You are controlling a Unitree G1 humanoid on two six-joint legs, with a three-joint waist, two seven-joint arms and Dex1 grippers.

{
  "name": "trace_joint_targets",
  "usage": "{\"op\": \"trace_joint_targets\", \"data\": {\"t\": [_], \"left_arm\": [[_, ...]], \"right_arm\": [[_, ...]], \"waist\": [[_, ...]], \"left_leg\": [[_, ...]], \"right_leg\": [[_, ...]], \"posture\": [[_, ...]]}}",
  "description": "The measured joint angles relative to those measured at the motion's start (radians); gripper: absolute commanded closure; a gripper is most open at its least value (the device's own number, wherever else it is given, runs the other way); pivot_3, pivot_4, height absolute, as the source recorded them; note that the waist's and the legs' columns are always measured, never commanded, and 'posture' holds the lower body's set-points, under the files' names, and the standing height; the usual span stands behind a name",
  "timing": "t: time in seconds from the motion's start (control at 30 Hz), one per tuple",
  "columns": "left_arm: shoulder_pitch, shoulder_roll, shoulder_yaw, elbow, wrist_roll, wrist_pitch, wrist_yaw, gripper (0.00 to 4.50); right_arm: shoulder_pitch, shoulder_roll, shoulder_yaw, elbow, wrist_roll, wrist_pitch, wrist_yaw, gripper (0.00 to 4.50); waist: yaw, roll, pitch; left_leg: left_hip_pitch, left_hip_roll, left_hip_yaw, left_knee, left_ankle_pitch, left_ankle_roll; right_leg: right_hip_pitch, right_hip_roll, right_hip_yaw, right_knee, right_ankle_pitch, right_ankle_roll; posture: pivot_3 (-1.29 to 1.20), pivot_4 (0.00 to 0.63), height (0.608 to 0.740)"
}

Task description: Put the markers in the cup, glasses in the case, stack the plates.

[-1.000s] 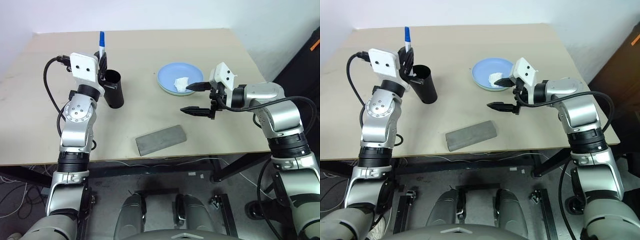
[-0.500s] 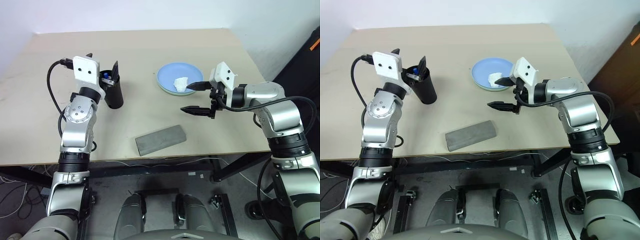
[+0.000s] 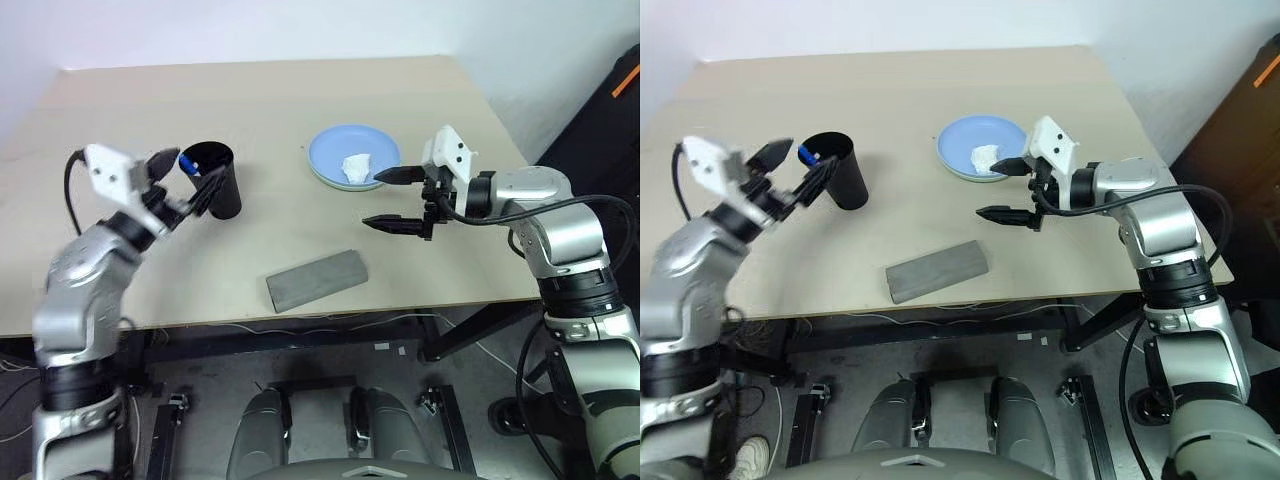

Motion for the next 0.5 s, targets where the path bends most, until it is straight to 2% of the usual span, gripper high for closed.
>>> {"op": "trace_joint_targets", "data": {"t": [0.1, 0.27, 0.5], "left_arm": [[0.051, 0.050, 0.064, -0.006, -0.069, -0.002, -0.110, 0.05], [0.128, 0.065, 0.105, -0.005, -0.113, -0.046, -0.255, 0.05], [0.174, 0.071, 0.098, 0.104, -0.077, -0.130, -0.410, 0.05]], "right_arm": [[0.015, 0.011, -0.017, -0.006, 0.027, 0.005, -0.009, 0.00], [0.034, 0.042, -0.063, -0.013, 0.058, 0.006, -0.064, 0.00], [0.149, 0.058, -0.165, -0.016, 0.082, -0.037, -0.140, 0.00]], "waist": [[0.008, 0.000, 0.000], [0.006, 0.001, 0.000], [0.009, 0.001, -0.001]], "left_leg": [[0.000, 0.000, 0.000, 0.001, -0.002, -0.003], [0.000, 0.001, 0.001, 0.000, -0.002, -0.003], [-0.002, 0.001, 0.001, -0.003, -0.002, -0.003]], "right_leg": [[0.001, -0.001, -0.001, 0.000, 0.001, -0.002], [0.001, -0.001, -0.001, -0.006, 0.003, -0.002], [0.000, -0.001, -0.001, -0.009, 0.003, -0.003]], "posture": [[0.00, 0.150, 0.735], [0.00, 0.150, 0.735], [0.00, 0.150, 0.735]]}}
